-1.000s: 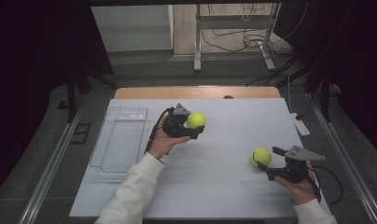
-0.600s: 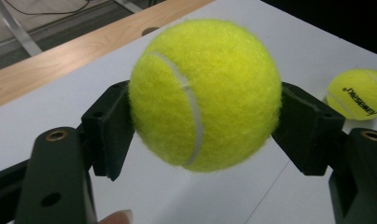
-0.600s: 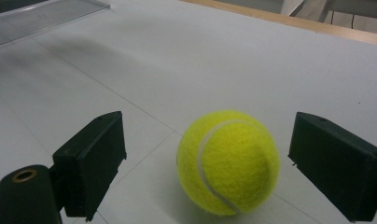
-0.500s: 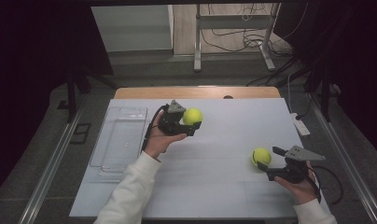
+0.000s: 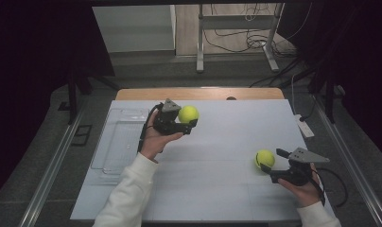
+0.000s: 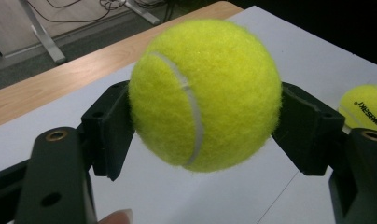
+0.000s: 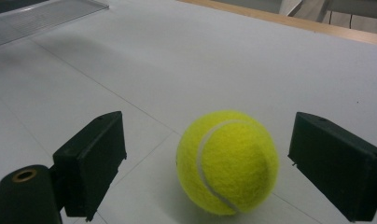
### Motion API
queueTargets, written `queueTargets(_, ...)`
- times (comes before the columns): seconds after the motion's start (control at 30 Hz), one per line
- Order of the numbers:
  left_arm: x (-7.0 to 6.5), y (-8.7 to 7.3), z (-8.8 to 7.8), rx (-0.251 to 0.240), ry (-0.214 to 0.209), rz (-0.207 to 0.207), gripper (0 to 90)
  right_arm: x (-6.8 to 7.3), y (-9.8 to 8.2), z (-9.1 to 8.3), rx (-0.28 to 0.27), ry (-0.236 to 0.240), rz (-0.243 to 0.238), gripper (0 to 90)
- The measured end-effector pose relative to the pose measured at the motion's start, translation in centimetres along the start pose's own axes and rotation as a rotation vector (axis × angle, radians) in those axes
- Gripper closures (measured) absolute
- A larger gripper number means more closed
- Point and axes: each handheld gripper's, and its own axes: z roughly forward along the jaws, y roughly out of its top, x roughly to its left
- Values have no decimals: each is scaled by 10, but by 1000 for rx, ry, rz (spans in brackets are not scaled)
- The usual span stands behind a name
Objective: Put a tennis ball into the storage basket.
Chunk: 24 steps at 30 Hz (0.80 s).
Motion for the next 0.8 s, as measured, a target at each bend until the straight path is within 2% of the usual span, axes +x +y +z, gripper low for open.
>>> queueTargets(0.33, 8, 1, -6, -5, 17, -21, 272, 0, 0, -1, -3, 1, 1, 113)
queueTargets(0.8, 24, 1, -21, -41, 42, -66, 272, 0, 0, 0, -1, 1, -3, 113)
